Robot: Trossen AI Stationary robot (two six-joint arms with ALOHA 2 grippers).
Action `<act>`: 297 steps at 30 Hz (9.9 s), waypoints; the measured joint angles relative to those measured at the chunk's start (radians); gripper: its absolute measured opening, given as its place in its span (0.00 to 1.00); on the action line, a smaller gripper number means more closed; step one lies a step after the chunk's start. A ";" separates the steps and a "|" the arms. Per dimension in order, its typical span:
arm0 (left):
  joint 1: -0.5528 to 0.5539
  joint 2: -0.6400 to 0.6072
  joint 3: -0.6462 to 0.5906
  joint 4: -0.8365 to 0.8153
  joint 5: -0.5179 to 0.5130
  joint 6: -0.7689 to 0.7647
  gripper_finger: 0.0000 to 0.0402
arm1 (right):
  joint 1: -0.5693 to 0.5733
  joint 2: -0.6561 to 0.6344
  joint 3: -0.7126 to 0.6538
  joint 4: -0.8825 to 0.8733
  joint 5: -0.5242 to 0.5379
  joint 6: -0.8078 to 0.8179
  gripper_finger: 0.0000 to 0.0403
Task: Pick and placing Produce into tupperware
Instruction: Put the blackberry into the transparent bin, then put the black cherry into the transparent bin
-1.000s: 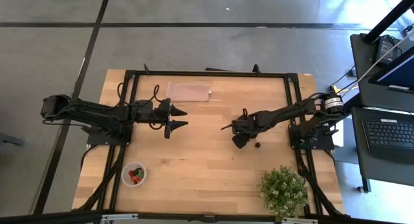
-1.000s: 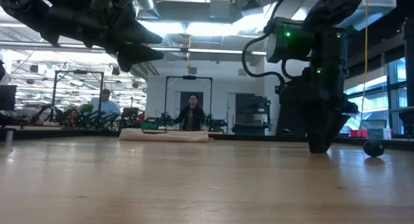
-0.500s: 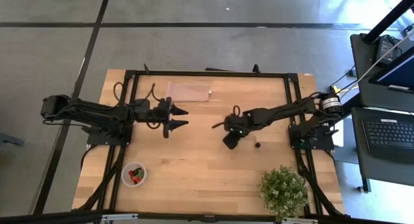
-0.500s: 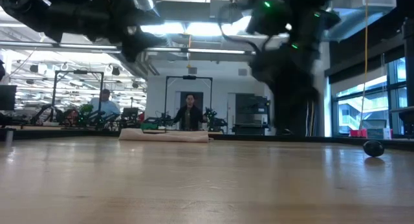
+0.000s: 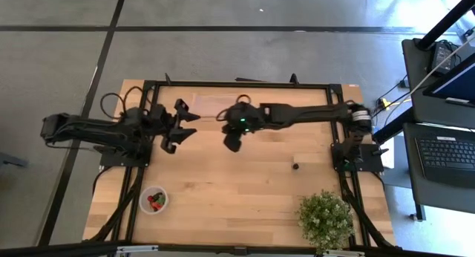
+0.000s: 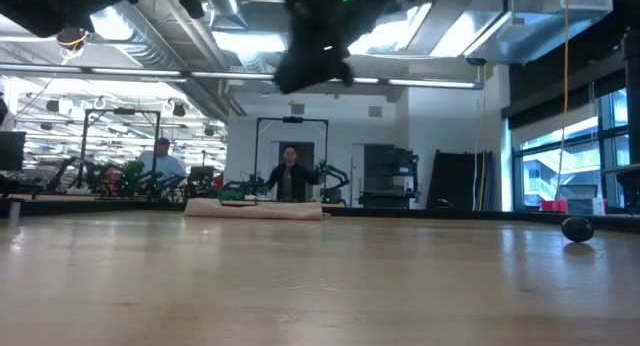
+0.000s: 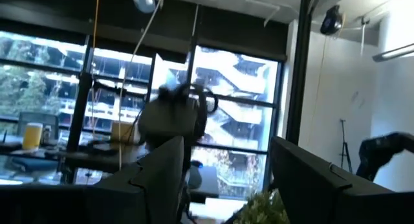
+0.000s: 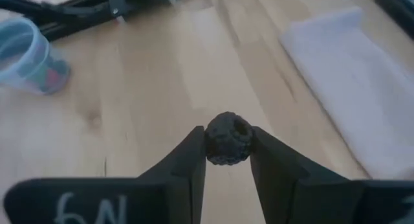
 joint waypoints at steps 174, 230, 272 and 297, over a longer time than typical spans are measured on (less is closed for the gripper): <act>-0.136 0.491 0.448 -1.457 -0.035 -0.047 0.22 | -0.006 -1.253 -0.993 0.080 0.481 0.194 0.66; -0.676 0.657 0.628 -2.064 0.213 -1.150 0.29 | -0.007 -1.253 -0.993 0.267 0.480 -0.041 0.66; -0.366 0.125 0.838 -1.459 -0.383 -0.005 0.29 | -0.006 -0.801 -0.557 -0.591 0.139 0.397 0.66; -0.189 -0.292 -0.070 -0.692 -0.306 -0.045 0.19 | 0.103 -0.668 -0.661 -0.557 0.075 0.613 0.66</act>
